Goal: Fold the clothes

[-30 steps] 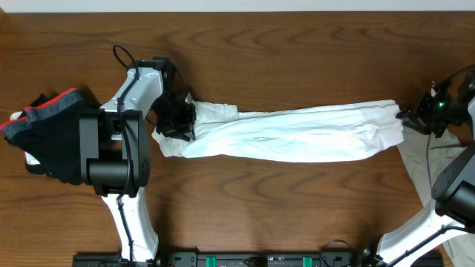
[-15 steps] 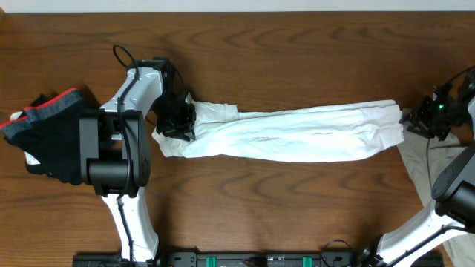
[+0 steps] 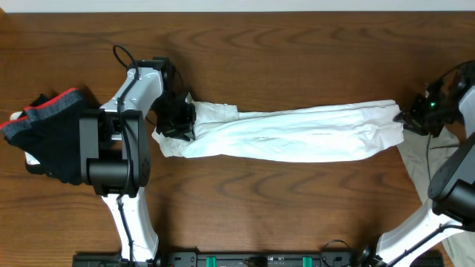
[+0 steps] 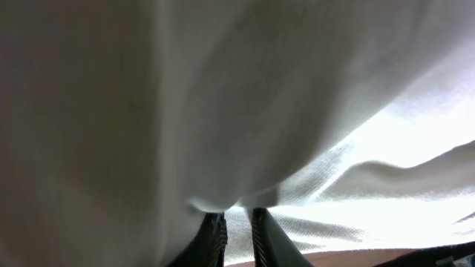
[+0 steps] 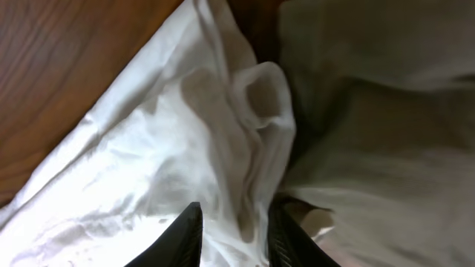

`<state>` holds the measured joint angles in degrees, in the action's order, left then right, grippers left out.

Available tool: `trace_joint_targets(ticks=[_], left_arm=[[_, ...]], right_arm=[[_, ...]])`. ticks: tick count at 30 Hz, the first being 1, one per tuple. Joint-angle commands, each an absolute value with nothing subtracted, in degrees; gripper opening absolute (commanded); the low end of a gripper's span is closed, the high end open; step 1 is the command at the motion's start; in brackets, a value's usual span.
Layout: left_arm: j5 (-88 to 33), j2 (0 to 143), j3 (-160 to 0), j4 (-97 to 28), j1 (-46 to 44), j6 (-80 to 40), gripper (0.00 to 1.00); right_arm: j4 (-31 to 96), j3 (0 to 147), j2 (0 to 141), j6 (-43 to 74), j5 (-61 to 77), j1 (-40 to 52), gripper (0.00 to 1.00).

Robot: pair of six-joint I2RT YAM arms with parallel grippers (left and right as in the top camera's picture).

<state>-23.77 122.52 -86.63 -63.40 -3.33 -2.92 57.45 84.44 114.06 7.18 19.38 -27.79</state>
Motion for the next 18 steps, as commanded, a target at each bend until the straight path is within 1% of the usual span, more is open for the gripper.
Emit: trace_joint_targets(ticks=[1,18], left_arm=[[-23.27,122.74,-86.30,-63.57,-3.29,-2.37,0.16],[-23.27,122.74,-86.30,-63.37,-3.29,-2.37,0.16]], right_arm=[[56.66,83.81,114.56,7.27,19.55,-26.65,0.28],[56.53,83.74,114.56,7.27,16.86,-26.17,0.29]])
